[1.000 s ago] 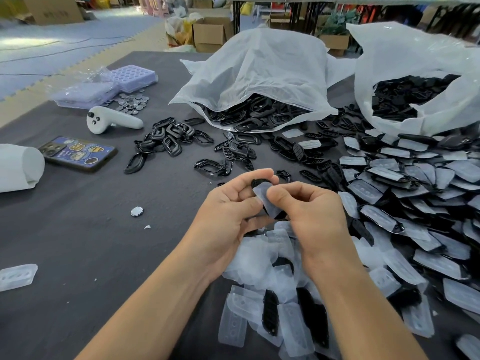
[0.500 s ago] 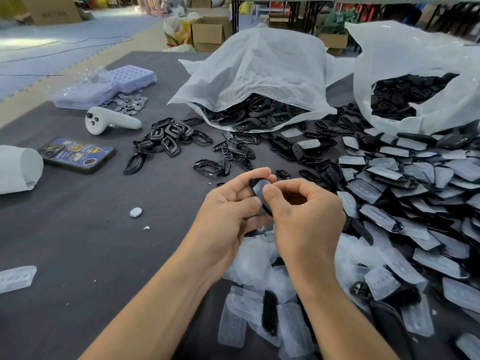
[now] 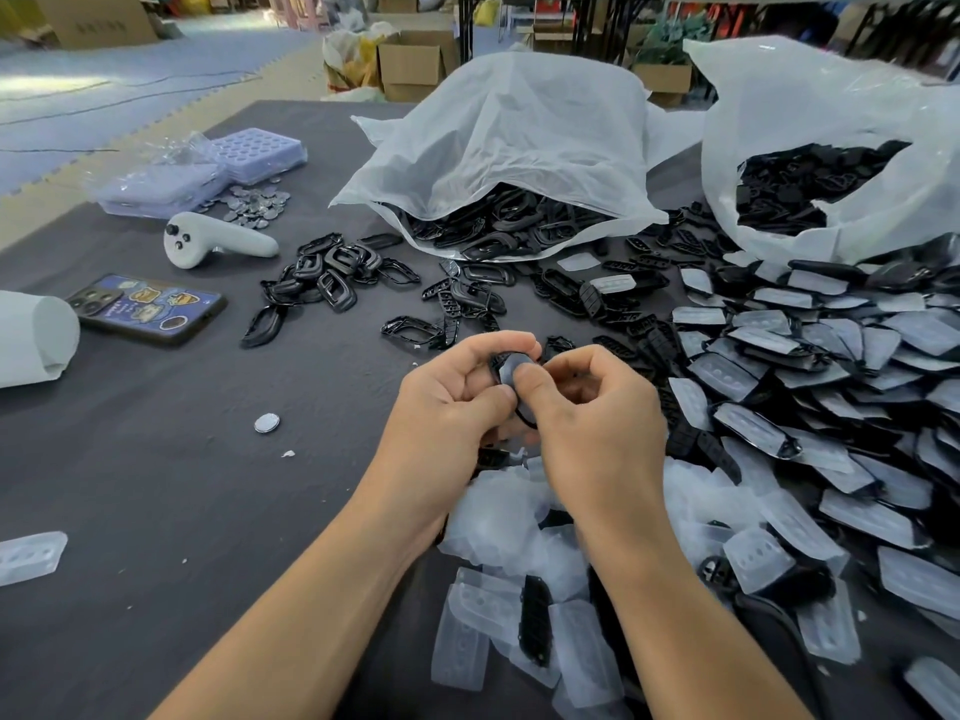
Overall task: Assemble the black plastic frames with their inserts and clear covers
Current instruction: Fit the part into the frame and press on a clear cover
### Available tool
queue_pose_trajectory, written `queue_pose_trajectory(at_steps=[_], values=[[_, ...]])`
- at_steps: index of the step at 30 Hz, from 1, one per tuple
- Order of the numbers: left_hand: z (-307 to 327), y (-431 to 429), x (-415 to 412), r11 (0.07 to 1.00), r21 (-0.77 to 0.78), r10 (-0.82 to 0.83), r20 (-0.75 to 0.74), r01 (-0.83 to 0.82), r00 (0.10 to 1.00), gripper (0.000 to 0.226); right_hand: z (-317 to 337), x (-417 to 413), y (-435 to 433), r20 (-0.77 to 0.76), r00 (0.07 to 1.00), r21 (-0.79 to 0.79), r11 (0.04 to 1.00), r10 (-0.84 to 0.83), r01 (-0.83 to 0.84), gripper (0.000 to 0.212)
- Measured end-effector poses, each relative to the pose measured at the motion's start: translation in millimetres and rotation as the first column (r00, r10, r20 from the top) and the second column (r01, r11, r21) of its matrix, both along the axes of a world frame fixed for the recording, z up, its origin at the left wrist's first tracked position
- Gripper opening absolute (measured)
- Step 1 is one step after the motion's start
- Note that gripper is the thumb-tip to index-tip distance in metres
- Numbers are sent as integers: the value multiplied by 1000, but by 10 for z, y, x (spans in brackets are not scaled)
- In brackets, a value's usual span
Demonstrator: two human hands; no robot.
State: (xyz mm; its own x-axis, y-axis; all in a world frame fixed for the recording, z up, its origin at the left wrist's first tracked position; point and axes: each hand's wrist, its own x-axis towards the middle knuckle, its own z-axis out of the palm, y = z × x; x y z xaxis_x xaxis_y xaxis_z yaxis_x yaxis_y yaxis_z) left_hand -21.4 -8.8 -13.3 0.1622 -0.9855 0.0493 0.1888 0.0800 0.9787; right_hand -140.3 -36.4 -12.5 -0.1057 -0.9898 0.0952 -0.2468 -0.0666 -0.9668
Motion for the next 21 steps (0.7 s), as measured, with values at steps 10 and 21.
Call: queue_pose_trajectory(at_steps=[10,21], values=[[48,37,75,990,135,37,97,-49,995,25,8,-54,-32,-54,999,-94,996,-7,2,19],[51,4,94,978,145,140,67,-149,988,36,-32,-68,-58,71,984,-29,986,163,-162,15]])
